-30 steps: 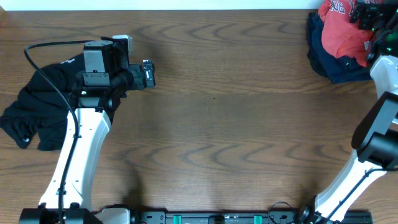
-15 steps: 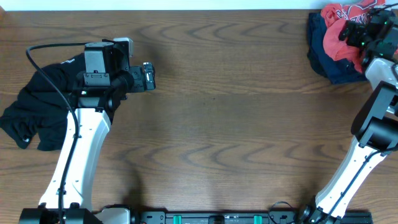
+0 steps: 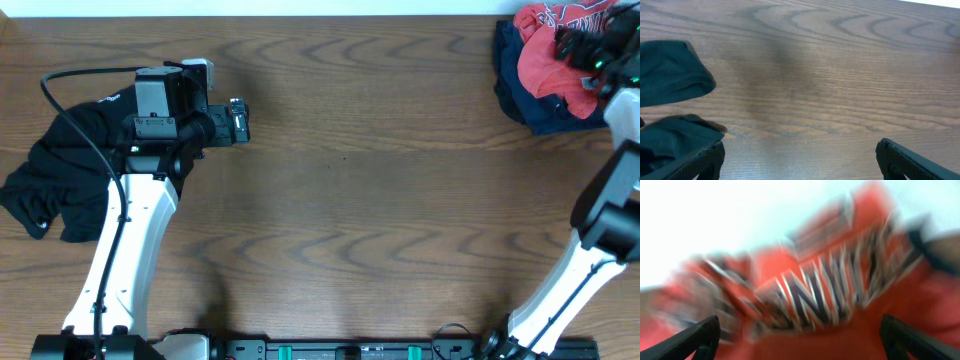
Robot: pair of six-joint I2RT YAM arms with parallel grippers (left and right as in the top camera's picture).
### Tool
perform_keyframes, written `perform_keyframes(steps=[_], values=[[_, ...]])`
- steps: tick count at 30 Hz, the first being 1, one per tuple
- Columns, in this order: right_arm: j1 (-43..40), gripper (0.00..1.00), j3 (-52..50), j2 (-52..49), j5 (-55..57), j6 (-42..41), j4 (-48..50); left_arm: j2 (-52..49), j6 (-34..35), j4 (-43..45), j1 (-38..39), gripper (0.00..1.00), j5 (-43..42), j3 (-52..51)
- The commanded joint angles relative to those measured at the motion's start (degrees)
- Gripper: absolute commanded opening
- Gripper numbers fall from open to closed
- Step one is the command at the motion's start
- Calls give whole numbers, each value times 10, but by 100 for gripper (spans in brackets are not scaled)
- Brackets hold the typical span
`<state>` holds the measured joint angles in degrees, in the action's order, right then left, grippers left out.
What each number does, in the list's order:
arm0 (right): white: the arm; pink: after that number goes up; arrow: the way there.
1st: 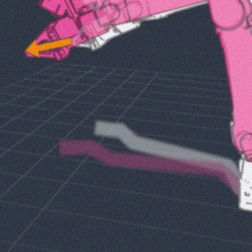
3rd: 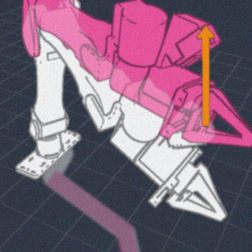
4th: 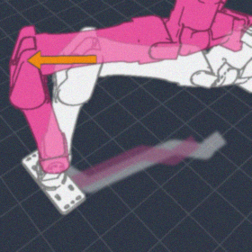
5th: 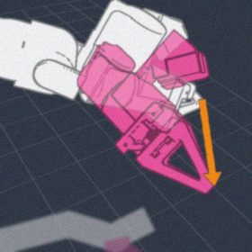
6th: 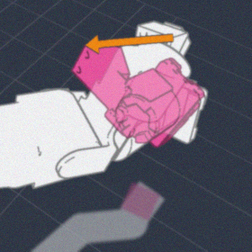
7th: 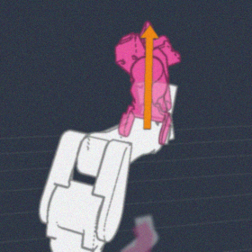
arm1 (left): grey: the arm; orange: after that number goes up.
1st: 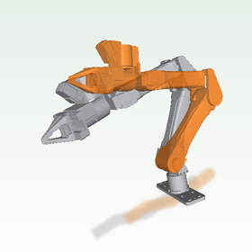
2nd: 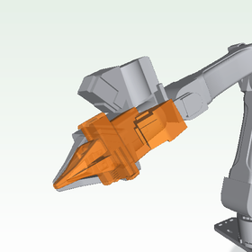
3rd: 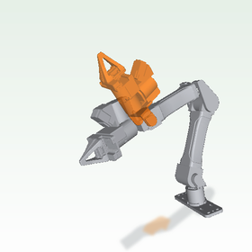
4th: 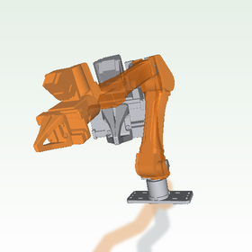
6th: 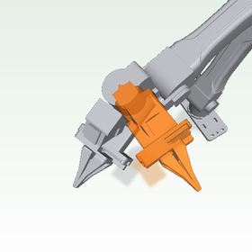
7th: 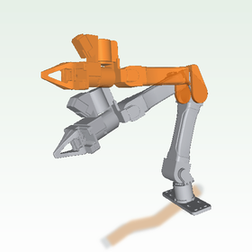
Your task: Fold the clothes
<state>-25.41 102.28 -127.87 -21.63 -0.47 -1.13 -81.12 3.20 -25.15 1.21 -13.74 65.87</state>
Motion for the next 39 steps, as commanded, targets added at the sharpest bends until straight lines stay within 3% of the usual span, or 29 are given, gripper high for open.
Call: perform_keyframes(steps=[1, 8, 15, 20, 26, 32, 37, 39], values=[[-2, 99, 8, 143, -13, -14, -4, -5, 1, 1, -2, 98, 2, 7], [20, 99, 8, 313, -34, -14, -140, -5, 1, -3, -2, 98, 10, 7], [71, 99, 8, 441, -250, -56, -296, -5, 1, -3, -2, 98, 16, 7], [122, 99, 8, 489, -309, -67, -373, -5, 1, -3, -2, 98, 16, 7], [177, 99, 8, 516, -373, -163, -488, -5, 1, -3, -2, 98, 16, 7], [183, 99, 8, 517, -372, -177, -499, -5, 1, -3, -2, 98, 16, 7], [172, 99, 8, 518, -368, -129, -515, -5, 1, -3, -2, 98, 16, 7], [178, 99, 8, 518, -337, 6, -522, -5, 1, -3, -2, 98, 16, 7]])
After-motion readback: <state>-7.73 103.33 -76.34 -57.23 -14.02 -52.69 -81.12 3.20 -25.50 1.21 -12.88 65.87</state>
